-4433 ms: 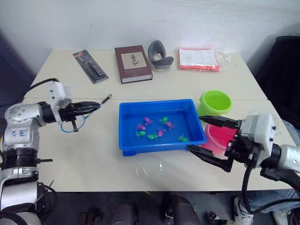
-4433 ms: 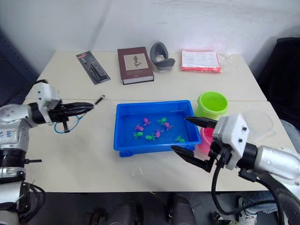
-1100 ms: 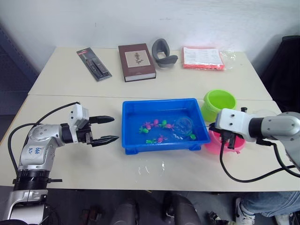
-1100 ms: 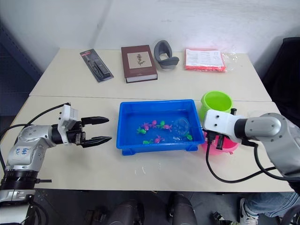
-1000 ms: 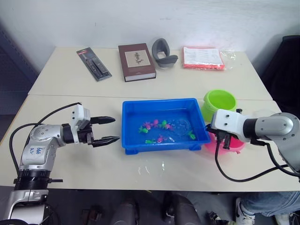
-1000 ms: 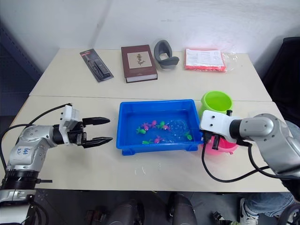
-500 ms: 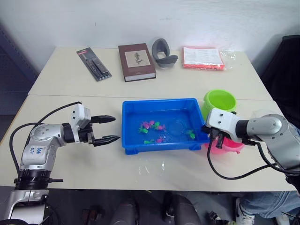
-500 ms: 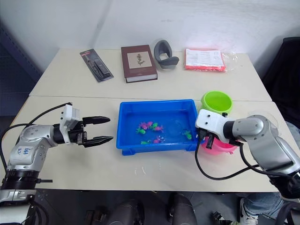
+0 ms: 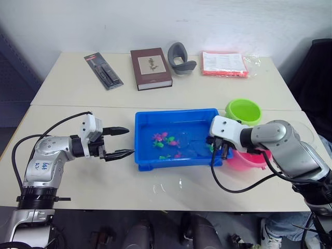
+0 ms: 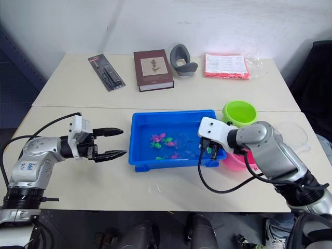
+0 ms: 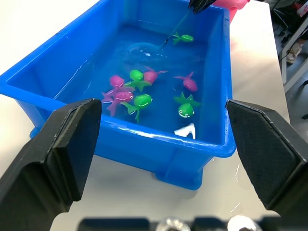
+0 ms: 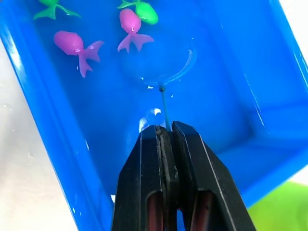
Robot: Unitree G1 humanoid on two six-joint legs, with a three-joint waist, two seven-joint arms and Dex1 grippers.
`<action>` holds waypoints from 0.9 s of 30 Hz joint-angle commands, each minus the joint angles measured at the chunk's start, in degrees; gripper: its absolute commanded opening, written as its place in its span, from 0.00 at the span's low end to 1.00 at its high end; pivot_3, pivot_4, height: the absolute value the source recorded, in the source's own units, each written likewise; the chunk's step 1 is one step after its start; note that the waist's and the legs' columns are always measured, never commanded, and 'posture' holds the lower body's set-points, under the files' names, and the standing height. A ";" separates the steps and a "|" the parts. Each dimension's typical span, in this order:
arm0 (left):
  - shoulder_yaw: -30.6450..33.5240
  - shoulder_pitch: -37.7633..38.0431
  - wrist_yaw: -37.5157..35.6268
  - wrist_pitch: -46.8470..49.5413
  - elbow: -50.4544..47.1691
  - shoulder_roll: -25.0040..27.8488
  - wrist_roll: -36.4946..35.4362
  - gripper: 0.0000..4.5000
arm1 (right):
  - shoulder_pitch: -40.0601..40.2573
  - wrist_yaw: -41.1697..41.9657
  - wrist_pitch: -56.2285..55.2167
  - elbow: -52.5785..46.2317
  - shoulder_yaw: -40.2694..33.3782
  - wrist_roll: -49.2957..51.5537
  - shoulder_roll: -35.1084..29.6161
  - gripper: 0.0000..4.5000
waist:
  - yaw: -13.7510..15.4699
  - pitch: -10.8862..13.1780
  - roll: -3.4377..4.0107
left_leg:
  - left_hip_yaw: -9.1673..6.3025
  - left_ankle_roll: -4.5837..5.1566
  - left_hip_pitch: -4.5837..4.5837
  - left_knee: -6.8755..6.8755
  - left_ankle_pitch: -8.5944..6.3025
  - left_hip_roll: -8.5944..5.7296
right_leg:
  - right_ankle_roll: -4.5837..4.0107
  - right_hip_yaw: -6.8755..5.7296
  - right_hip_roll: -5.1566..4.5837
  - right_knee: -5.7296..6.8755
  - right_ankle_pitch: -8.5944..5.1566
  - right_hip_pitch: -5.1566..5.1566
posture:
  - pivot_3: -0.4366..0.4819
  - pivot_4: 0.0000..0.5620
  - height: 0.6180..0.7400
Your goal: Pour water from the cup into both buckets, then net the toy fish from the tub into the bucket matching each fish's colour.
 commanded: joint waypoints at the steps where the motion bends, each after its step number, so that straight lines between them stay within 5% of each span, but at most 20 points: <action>1: 0.61 -0.86 0.24 -0.74 -1.32 -0.14 -0.38 0.99 | -0.91 0.73 2.27 -2.29 -0.55 1.12 1.32 0.00 | -0.02 0.00 0.00 | -0.01 0.00 0.00 0.00 0.00 0.00 | 0.00 0.00 0.00 0.00 0.00 0.00 | 0.48 0.27 1.00; 27: 0.71 -0.62 0.41 -1.46 -0.71 -0.15 -0.25 0.99 | -0.69 0.23 13.26 -5.57 -7.54 11.86 1.58 0.00 | -0.13 0.00 0.00 | 0.00 0.00 0.00 -0.01 0.00 0.00 | 0.00 -0.01 0.01 0.02 0.00 -0.02 | 0.48 0.27 1.00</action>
